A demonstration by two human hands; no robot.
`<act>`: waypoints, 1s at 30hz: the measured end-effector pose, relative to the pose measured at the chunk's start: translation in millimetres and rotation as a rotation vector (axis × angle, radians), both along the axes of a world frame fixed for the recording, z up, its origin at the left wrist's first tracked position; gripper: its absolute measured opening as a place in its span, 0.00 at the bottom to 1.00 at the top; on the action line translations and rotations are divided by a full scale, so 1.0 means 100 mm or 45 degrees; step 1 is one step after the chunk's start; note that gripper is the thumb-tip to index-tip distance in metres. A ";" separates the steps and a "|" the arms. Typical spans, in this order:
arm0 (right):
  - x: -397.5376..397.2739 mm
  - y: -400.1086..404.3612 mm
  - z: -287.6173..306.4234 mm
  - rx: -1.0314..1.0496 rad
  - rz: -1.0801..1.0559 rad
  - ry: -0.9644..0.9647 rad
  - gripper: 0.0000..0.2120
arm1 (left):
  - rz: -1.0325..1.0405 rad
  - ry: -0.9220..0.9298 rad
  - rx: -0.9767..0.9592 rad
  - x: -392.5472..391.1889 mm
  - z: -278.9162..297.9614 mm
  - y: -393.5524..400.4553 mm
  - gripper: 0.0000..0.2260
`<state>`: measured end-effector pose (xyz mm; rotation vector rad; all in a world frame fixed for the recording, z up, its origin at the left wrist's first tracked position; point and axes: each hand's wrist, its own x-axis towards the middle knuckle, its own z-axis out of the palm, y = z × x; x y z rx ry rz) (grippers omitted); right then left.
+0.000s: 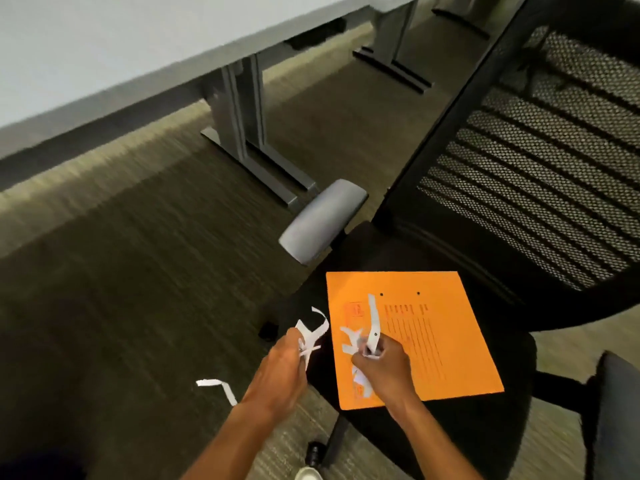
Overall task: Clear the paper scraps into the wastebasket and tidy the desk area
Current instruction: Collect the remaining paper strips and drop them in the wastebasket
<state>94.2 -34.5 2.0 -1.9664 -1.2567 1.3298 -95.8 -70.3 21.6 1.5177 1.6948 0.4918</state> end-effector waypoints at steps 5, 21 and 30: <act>-0.91 -0.16 0.12 0.018 0.255 -0.007 0.13 | 0.167 -0.053 -0.077 -0.66 0.07 -0.45 0.09; -4.10 -2.17 -0.27 -0.206 0.853 0.068 0.07 | 0.655 0.186 -0.313 -3.32 -0.30 -3.01 0.05; -5.37 -3.32 -0.71 -0.375 1.114 0.110 0.12 | 1.006 0.244 -0.419 -4.35 -0.60 -4.16 0.11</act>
